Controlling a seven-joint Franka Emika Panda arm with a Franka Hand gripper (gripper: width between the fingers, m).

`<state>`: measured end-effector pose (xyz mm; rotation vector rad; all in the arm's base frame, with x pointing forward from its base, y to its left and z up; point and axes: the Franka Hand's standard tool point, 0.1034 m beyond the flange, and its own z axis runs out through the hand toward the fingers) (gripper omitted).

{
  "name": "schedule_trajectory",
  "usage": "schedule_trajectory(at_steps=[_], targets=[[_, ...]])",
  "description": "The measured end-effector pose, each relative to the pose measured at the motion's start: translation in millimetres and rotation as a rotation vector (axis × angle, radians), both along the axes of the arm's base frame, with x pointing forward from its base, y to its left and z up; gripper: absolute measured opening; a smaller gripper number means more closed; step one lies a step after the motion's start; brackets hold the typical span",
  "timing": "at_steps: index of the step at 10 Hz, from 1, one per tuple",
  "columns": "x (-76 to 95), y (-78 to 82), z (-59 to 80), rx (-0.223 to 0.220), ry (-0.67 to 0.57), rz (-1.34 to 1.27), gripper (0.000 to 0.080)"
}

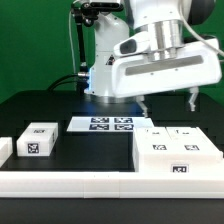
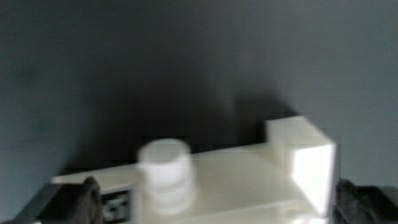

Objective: Assemble cabinet

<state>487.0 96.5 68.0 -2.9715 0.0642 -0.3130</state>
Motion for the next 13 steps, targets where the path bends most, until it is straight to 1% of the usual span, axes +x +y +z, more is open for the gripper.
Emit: schedule_trajectory(at_steps=[1,3,4,5,6,7,8,9,10,11,12,13], targets=[[2.3,-6.9,-0.2,-0.007,-0.027,0.015,0.0649],[3.3,-5.7,0.3,-0.007,-0.038,0.015,0.0649],[4.5,-7.9,-1.8,-0.013,-0.071,0.009,0.0649],[1.2,-7.0,-7.8,-0.018,-0.085,0.01,0.0649],[-0.3,-5.9,-9.7,-0.026,-0.123,0.012,0.0649],[-3.0,-4.9,-6.3,-0.044,-0.233,0.001,0.0649],[-16.3,-1.6,-18.8,-0.042,-0.206,0.004,0.0649],[-20.5,4.6,-23.9,-0.039,-0.194,0.008,0.0649],[-24.0,2.1,-32.8,-0.041,-0.194,0.006,0.0649],[-33.9,2.6,-46.6,-0.031,-0.099,0.012,0.0649],[-26.7,4.5,-43.5,-0.03,-0.119,0.01,0.0649],[-25.2,4.2,-46.3,-0.029,-0.117,0.009,0.0649]])
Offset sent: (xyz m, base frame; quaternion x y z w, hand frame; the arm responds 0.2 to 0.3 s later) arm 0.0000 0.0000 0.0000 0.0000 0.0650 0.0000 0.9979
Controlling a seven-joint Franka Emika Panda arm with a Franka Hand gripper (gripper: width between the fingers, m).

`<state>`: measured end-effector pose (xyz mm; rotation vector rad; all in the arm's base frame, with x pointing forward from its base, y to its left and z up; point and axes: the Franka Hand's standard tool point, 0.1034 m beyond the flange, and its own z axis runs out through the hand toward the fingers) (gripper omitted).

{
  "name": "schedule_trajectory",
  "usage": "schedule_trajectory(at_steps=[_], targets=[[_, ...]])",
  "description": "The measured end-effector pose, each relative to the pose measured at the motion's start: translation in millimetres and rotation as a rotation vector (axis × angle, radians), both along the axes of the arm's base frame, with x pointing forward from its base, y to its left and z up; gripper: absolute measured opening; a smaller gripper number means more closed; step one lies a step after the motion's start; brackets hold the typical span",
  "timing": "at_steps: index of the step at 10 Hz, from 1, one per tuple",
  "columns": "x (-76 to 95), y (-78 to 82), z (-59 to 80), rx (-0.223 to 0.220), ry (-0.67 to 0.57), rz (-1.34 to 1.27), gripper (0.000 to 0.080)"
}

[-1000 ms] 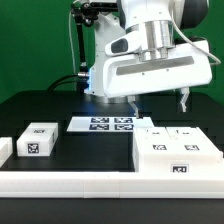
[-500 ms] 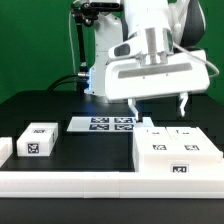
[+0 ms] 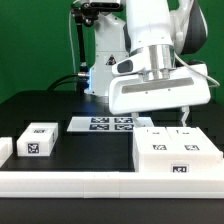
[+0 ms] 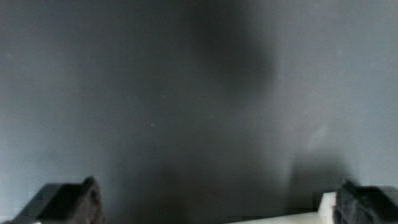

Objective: Assemble cabinet

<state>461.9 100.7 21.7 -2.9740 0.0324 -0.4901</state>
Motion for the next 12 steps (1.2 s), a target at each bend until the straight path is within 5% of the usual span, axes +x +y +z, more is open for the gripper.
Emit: schedule_trajectory(at_steps=[6,10,12], targets=[[35.7,-2.3,2.5,0.01,-0.034,-0.018,0.0649],[45.2,-11.7,-3.2,0.003,-0.039,-0.028,0.0649],[44.5,0.5,-3.2,0.004,-0.042,-0.008,0.0649]])
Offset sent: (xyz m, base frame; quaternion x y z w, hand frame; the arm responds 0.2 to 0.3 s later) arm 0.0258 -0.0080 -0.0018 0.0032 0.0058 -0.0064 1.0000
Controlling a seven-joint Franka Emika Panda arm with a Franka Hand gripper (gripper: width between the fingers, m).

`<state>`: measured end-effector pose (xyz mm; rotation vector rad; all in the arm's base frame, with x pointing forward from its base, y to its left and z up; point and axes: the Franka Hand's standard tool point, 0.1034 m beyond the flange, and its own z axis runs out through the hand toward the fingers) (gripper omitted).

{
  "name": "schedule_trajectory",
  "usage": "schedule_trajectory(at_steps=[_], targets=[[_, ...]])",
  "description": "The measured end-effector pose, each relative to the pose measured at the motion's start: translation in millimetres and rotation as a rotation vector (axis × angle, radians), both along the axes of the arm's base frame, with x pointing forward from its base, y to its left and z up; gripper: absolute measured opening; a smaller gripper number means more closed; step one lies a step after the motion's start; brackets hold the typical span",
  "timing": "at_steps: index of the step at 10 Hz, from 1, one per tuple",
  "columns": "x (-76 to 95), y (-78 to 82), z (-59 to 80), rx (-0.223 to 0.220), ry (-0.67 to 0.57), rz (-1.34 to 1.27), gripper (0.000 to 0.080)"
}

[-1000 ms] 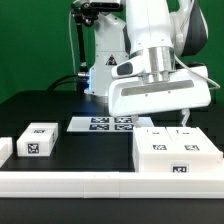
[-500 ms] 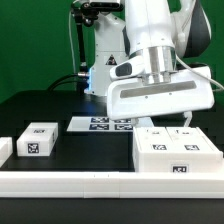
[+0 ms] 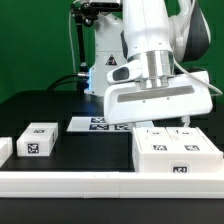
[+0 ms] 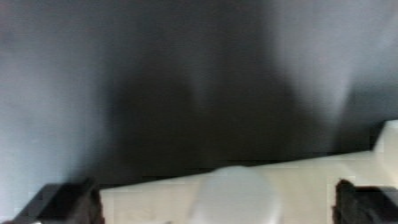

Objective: Assemble cabinet

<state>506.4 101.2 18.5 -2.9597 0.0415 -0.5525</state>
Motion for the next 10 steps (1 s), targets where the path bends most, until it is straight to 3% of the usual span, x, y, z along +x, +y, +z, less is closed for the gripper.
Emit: schedule_trajectory(at_steps=[1,3,4,5,10], targets=[[-0.5,0.5,-0.5,-0.001,0.001,0.003,0.0649],[-0.5,-0.3,-0.7,-0.001,0.001,0.001,0.041],[-0.5,-0.4,-0.7,-0.001,0.001,0.001,0.041],[-1.3,-2.3,-1.3,-0.004,0.003,0.002,0.0229],[-1.7,-2.2,-1.3,-0.004,0.003,0.002,0.0217]])
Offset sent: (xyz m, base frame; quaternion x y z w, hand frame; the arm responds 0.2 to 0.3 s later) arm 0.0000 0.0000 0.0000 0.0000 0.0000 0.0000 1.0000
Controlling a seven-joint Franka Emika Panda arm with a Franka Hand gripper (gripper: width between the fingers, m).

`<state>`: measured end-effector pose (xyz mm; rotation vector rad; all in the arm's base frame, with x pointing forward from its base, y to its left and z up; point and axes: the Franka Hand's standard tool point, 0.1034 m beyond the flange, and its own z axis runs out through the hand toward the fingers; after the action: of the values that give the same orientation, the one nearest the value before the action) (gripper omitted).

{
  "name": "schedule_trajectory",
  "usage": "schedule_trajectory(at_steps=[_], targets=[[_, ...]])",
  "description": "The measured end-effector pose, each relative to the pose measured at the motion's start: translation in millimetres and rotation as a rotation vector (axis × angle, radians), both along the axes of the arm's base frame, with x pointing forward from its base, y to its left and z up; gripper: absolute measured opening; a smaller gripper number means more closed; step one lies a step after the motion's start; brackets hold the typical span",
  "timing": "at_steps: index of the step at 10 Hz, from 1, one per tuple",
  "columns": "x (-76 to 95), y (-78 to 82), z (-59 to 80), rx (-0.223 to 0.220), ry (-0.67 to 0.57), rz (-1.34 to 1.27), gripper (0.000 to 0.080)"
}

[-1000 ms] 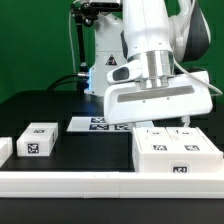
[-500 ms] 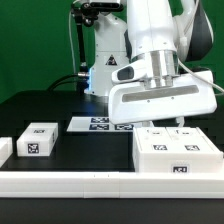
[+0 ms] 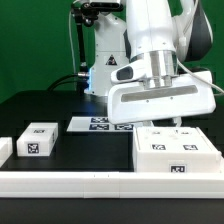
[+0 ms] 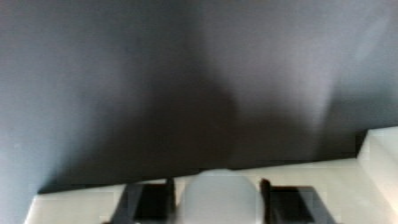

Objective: Assemble cabinet

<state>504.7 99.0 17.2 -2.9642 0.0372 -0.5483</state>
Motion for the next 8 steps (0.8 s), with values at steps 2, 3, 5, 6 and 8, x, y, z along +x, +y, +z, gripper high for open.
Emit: schedule_trajectory(at_steps=[2,3,5,6,8], targets=[[0.0,0.0,0.0,0.0,0.0,0.0,0.0217],[0.0,0.0,0.0,0.0,0.0,0.0,0.0219],[-0.4,-0.2,6.5,0.003,0.029,0.005,0.0219],[0.0,-1.8,19.7,0.003,0.045,0.011,0.0219],[0.8,-5.9,56.0,0.021,0.146,0.009,0.0219]])
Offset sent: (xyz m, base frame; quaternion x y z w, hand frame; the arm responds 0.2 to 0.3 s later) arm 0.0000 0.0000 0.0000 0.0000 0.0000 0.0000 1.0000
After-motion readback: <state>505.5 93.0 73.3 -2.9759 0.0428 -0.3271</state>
